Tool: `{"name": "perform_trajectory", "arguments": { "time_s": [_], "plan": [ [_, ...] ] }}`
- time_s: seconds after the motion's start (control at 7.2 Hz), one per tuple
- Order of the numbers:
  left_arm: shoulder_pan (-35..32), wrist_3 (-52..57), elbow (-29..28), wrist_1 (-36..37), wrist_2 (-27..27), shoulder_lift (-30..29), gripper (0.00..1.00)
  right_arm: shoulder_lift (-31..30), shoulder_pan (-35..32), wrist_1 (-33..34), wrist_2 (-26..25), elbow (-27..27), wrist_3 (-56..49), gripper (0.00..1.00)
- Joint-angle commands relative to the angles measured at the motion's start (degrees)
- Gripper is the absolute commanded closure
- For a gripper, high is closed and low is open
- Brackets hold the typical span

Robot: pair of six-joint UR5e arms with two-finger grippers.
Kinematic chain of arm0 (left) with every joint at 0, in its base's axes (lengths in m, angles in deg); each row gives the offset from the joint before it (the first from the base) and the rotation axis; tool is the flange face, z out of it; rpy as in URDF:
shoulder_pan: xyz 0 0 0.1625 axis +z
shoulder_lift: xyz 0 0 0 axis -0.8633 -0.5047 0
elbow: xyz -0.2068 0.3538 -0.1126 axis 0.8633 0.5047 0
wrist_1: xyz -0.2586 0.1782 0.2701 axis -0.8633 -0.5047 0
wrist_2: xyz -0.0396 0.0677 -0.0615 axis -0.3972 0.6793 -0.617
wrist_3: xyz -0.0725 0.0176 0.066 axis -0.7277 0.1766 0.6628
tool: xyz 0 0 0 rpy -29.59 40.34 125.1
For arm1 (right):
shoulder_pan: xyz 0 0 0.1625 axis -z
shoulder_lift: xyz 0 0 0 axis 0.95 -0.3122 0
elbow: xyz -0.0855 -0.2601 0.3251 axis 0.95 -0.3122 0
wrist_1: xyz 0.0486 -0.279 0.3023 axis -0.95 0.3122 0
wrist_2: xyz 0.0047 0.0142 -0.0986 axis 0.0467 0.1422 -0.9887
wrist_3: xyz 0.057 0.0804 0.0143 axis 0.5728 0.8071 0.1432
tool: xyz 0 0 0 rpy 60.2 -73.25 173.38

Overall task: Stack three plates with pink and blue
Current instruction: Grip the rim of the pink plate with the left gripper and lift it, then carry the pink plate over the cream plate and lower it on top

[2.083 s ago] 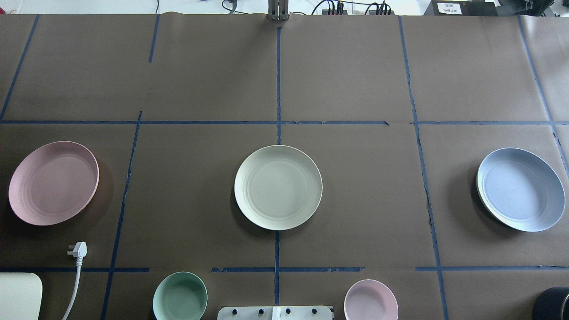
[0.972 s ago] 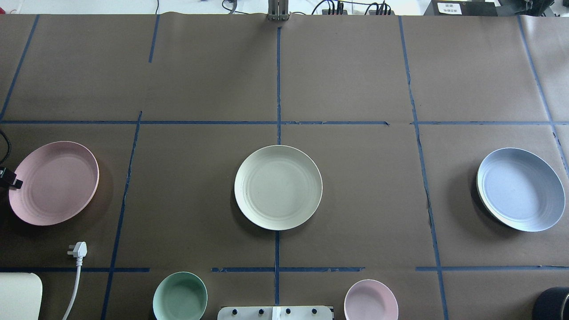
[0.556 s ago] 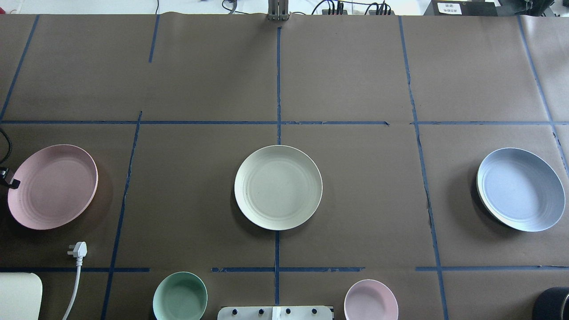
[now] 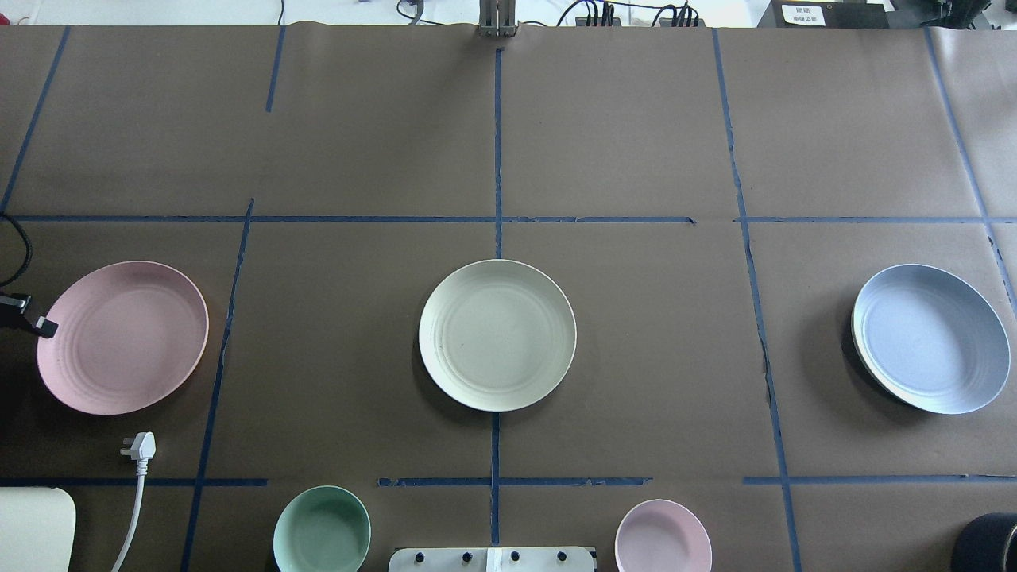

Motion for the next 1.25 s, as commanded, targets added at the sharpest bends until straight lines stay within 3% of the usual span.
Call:
{"name": "perform_trajectory", "arguments": {
  "time_s": [0.0, 0.14, 0.28, 0.56, 0.83, 1.11],
  "plan": [
    [-0.09, -9.92, 3.44, 0.11, -2.64, -4.96, 1.00, 0.02, 0.00, 0.00, 0.00, 0.01, 0.00, 0.00],
    [0.70, -15.00, 5.46, 0.72, -2.55, -8.29, 1.00, -0.06, -0.09, 0.00, 0.09, 0.09, 0.00, 0.00],
    [5.67, -23.41, 8.44, 0.73, -2.11, -10.85, 1.00, -0.06, -0.09, 0.00, 0.09, 0.09, 0.00, 0.00],
    [16.83, -36.45, 12.67, 4.04, 8.12, -17.69, 1.00, -0.06, 0.00, 0.09, 0.17, 0.09, 0.09, 0.00],
    [26.93, -40.53, 12.69, 15.70, 20.60, -28.49, 1.00, -0.06, 0.00, 0.09, 0.26, 0.01, 0.09, 0.00],
    [30.40, -40.81, 11.37, 16.90, 24.17, -31.43, 1.00, -0.06, 0.00, 0.09, 0.26, -0.08, 0.09, 0.00]
  ]
}}
